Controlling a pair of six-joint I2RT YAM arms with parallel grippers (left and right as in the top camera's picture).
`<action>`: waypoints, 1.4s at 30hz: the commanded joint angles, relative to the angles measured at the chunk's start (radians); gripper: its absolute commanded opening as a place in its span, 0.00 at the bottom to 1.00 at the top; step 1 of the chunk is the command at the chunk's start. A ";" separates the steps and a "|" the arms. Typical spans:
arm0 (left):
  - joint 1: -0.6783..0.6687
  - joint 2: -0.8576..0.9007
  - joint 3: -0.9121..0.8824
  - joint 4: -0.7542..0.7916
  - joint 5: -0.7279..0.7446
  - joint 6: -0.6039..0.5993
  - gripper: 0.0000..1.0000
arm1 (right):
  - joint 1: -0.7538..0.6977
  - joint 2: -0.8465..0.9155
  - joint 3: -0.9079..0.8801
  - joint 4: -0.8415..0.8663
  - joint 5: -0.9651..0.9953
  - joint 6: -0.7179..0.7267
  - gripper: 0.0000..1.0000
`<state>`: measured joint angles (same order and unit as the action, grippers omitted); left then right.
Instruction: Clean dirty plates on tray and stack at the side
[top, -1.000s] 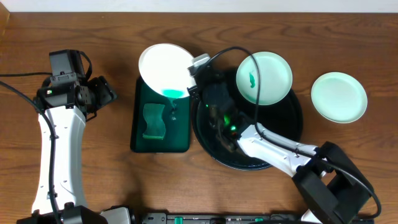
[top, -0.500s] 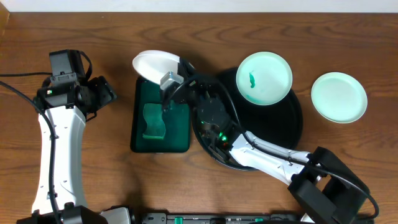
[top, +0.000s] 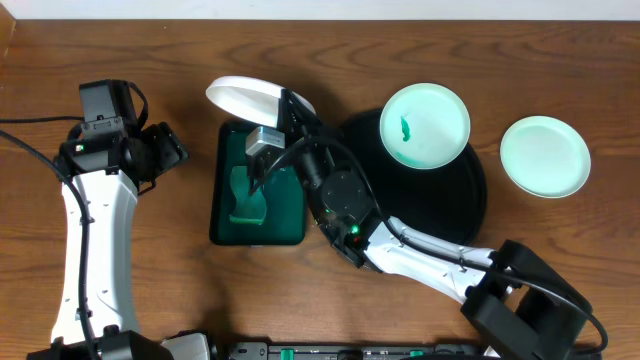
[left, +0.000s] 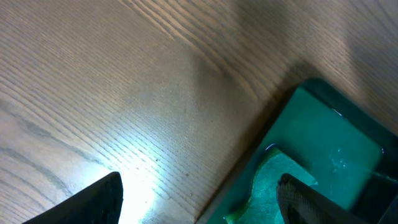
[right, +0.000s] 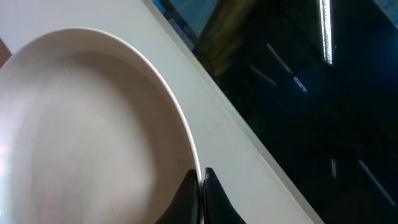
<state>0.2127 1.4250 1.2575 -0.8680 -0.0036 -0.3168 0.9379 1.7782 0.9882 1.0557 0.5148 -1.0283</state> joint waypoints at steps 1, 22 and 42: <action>0.003 -0.001 0.011 -0.003 -0.008 -0.002 0.79 | 0.012 0.006 0.014 0.007 0.005 -0.009 0.01; 0.003 -0.001 0.011 -0.003 -0.008 -0.002 0.79 | -0.004 0.006 0.014 -0.153 0.150 0.523 0.01; 0.003 -0.001 0.011 -0.003 -0.008 -0.002 0.79 | -0.100 0.006 0.014 -0.518 -0.006 1.204 0.01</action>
<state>0.2127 1.4250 1.2575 -0.8680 -0.0032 -0.3172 0.8616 1.7786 0.9882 0.5423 0.5892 0.0032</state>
